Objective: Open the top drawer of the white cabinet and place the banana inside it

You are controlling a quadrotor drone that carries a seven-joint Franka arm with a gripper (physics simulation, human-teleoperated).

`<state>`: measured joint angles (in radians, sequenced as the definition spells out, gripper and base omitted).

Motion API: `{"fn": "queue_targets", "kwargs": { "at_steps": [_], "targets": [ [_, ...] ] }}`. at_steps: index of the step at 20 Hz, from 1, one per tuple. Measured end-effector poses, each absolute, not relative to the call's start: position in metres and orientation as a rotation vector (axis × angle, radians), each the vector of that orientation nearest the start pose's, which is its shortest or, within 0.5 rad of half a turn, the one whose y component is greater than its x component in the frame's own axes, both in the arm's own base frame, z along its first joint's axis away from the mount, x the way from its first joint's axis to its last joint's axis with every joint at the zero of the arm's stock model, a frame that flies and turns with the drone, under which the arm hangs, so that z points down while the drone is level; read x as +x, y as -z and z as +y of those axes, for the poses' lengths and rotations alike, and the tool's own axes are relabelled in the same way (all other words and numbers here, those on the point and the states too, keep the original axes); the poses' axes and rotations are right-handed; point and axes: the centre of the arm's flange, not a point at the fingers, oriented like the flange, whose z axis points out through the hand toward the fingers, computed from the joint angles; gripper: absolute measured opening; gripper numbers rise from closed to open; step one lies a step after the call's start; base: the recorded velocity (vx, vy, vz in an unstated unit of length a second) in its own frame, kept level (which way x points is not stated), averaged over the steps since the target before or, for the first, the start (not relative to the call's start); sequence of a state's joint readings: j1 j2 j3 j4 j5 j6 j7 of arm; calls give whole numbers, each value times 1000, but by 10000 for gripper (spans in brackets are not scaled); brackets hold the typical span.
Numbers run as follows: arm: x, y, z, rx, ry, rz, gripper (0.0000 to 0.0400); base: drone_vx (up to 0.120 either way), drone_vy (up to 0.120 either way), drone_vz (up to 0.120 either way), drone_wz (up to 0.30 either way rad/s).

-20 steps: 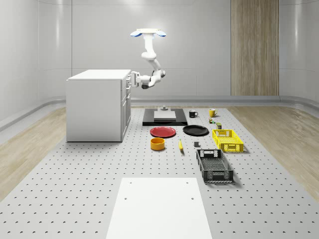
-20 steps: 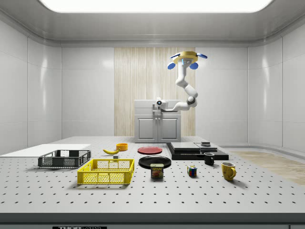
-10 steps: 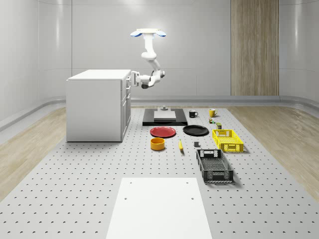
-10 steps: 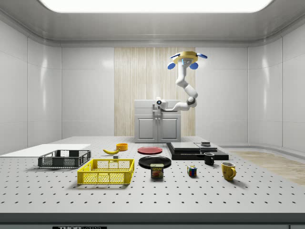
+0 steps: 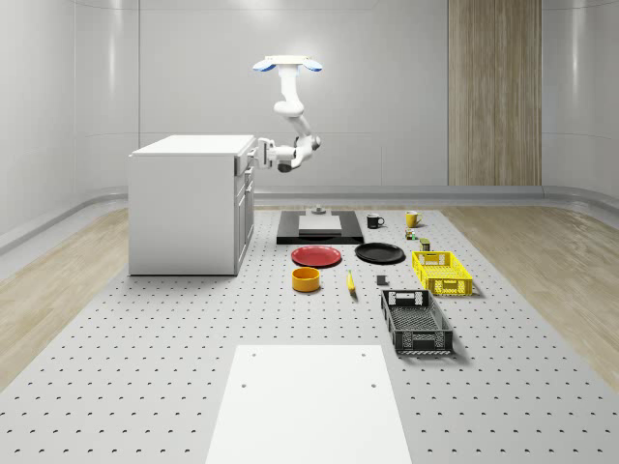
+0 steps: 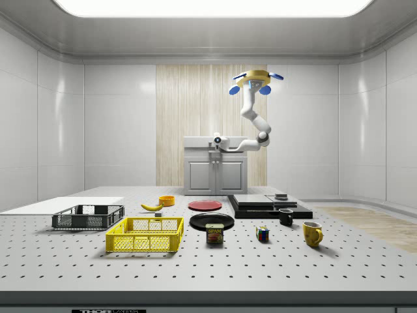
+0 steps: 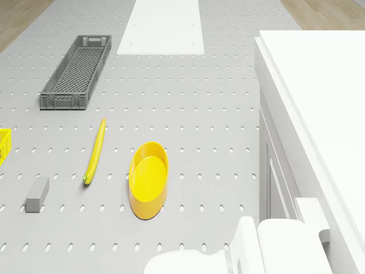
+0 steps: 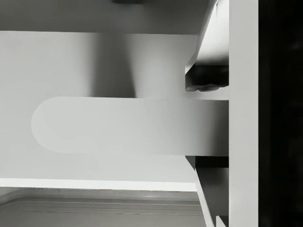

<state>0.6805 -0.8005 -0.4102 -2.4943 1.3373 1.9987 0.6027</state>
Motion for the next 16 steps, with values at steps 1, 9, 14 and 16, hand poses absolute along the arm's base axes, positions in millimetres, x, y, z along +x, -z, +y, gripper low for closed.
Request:
{"fn": "queue_targets", "kwargs": {
  "at_steps": [1,9,14,16],
  "targets": [
    [337,-609,111,-1495,-613,616,157,0,0,0,0],
    [334,-614,69,-1513,-598,614,196,0,0,0,0],
    [339,-602,44,-1505,-587,595,151,0,0,0,0],
    [338,-604,32,-1498,-595,600,133,0,0,0,0]
  ]
}}
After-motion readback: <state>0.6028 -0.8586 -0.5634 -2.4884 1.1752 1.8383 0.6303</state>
